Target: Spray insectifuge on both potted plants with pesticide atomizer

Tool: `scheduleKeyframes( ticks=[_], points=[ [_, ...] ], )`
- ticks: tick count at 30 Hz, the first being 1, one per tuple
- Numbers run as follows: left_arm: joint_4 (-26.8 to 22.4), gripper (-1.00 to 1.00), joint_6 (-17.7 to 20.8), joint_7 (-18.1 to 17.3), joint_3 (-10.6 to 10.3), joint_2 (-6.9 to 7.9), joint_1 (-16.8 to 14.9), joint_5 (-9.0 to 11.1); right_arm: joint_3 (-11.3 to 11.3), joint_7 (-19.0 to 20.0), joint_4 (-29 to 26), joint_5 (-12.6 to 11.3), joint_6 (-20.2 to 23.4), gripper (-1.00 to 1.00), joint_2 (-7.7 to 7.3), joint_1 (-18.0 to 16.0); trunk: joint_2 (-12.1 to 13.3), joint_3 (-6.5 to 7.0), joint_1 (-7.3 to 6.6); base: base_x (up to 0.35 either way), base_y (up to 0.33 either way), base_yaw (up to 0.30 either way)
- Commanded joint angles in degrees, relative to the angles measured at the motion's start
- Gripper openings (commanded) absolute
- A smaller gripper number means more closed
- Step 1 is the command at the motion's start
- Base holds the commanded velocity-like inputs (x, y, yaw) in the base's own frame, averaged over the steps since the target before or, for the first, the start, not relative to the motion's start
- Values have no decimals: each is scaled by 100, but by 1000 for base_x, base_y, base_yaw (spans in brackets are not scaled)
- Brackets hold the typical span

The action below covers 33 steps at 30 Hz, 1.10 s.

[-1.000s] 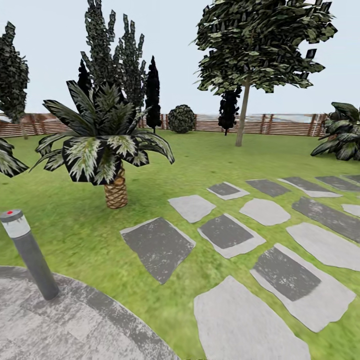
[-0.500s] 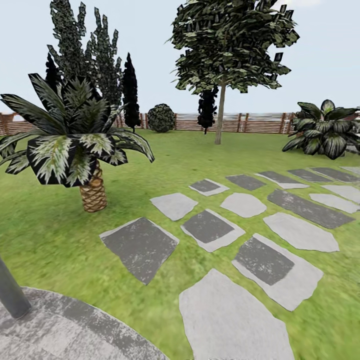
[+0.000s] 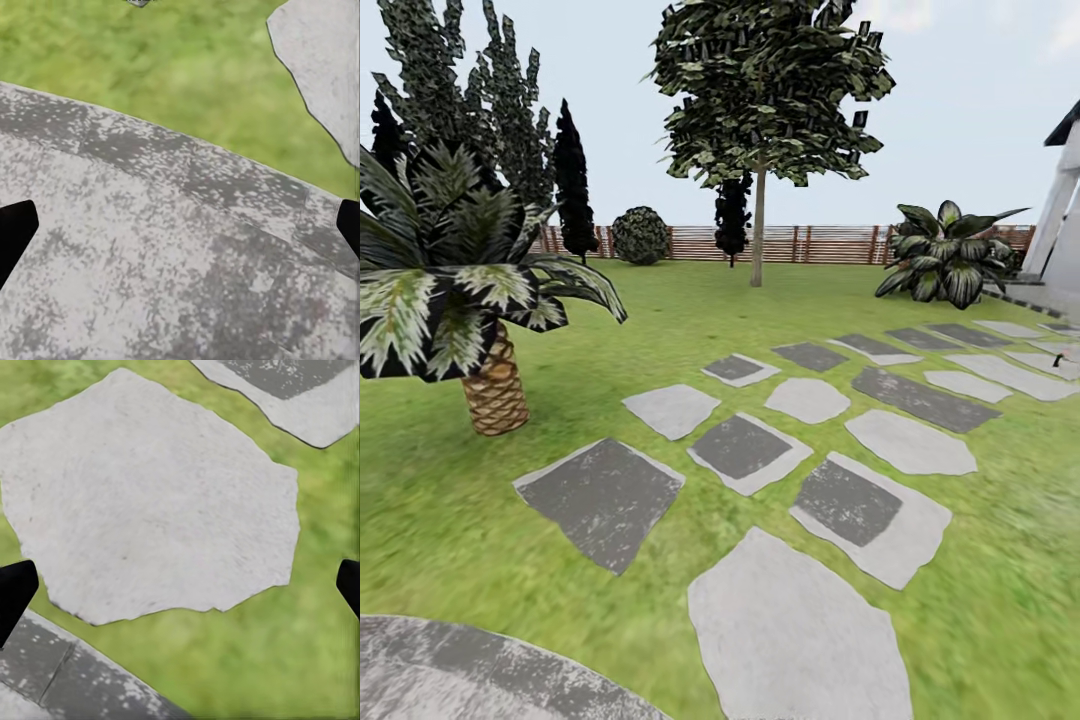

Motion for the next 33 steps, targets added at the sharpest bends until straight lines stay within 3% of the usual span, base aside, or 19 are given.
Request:
scheduleKeyframes(
  ticks=[1, 33],
  points=[
    [2, 100, -18, 16, -5, 1, -1, 1, -1, 3, 5, 0, -18, 100, 2, -5, -44, -24, 22, 0, 0, -267],
    [2, 100, -18, 16, -5, 1, -4, -9, -6, 3, 6, 0, -18, 100, 4, -5, -1327, -678, 725, 0, 0, -267]
  ],
)
